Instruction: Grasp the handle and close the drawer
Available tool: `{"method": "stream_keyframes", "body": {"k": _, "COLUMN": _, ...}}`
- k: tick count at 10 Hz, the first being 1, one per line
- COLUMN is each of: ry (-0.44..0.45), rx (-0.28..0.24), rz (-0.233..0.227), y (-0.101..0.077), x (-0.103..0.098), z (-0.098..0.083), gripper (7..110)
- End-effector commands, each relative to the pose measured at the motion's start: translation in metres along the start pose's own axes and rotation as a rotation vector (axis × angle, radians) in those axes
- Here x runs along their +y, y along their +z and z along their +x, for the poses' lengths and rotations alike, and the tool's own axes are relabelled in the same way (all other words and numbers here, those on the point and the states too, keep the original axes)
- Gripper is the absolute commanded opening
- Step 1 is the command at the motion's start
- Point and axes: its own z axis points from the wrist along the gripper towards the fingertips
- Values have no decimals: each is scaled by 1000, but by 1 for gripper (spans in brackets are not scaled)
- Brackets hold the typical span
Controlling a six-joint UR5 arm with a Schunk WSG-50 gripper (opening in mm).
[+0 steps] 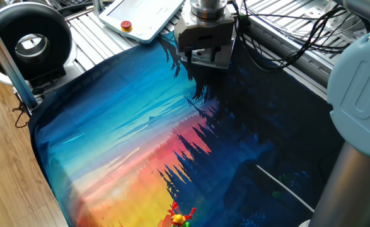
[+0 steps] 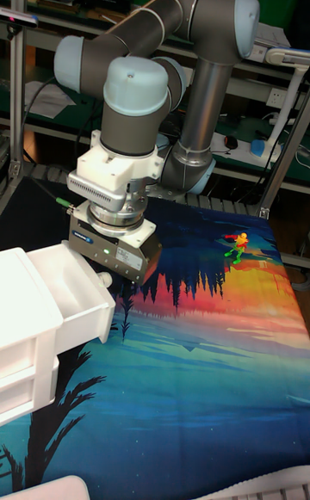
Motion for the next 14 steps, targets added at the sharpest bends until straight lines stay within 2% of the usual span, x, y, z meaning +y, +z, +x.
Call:
{"method": "stream_keyframes", "body": {"k": 1, "ry": 66, "rx": 19, "rz": 6, "y": -2, "x": -1, "z": 4, "gripper": 22}}
{"method": "stream_keyframes", "body": {"k": 2, "ry": 81, "rx": 27, "rz": 16, "y": -3, "x": -3, "z": 6, "gripper": 22}}
{"method": "stream_keyframes", "body": {"k": 6, "ry": 73, "rx": 5, "rz": -1, "y": -4, "x": 4, "z": 0, "gripper": 22}}
{"method": "stream_keyframes", "body": {"k": 7, "ry": 70, "rx": 1, "rz": -5, "y": -5, "x": 5, "z": -2, "gripper": 7}}
{"method": "stream_keyframes", "body": {"k": 10, "ry": 50, "rx": -8, "rz": -24, "y": -5, "x": 18, "z": -7, "gripper": 7}}
{"method": "stream_keyframes", "body": {"k": 11, "ry": -4, "rx": -36, "rz": -52, "y": -7, "x": 28, "z": -14, "gripper": 7}}
{"method": "stream_keyframes", "body": {"k": 12, "ry": -11, "rx": -45, "rz": -78, "y": -8, "x": 37, "z": -17, "gripper": 7}}
{"method": "stream_keyframes", "body": {"k": 13, "ry": -29, "rx": -61, "rz": -108, "y": -9, "x": 44, "z": -21, "gripper": 22}}
{"method": "stream_keyframes", "body": {"k": 14, "ry": -59, "rx": -84, "rz": -141, "y": -10, "x": 52, "z": -26, "gripper": 22}}
